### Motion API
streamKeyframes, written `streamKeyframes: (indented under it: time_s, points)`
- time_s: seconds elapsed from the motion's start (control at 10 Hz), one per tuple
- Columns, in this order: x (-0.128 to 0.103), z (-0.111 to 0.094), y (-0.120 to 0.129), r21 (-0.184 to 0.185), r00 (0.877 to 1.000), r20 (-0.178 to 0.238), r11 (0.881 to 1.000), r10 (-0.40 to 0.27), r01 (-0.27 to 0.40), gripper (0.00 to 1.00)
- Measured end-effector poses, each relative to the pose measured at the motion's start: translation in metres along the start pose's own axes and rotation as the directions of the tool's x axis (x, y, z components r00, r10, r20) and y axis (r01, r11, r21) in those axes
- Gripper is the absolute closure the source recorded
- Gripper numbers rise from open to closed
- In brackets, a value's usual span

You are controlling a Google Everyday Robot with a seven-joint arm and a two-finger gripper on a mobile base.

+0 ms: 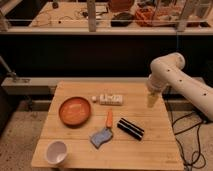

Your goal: Move the arm in a circular motion

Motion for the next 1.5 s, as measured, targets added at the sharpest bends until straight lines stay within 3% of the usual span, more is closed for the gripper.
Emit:
streamKeyframes:
  time_s: [0.2, 0.6, 1.0, 1.5]
  points:
    - [0.013, -0.001, 0.007, -0.006, 1.000, -0.003, 1.000, 0.025, -0.025, 0.20]
    - [0.005, -0.003, 0.021, -0.016, 0.999, -0.015, 0.999, 0.044, -0.044, 0.20]
    - [0.037, -0.007, 0.034, -0.019, 0.998, -0.028, 0.998, 0.061, -0.061, 0.20]
    - [0.024, -0.012, 0.063, -0.016, 0.999, -0.035, 0.999, 0.031, -0.032, 0.20]
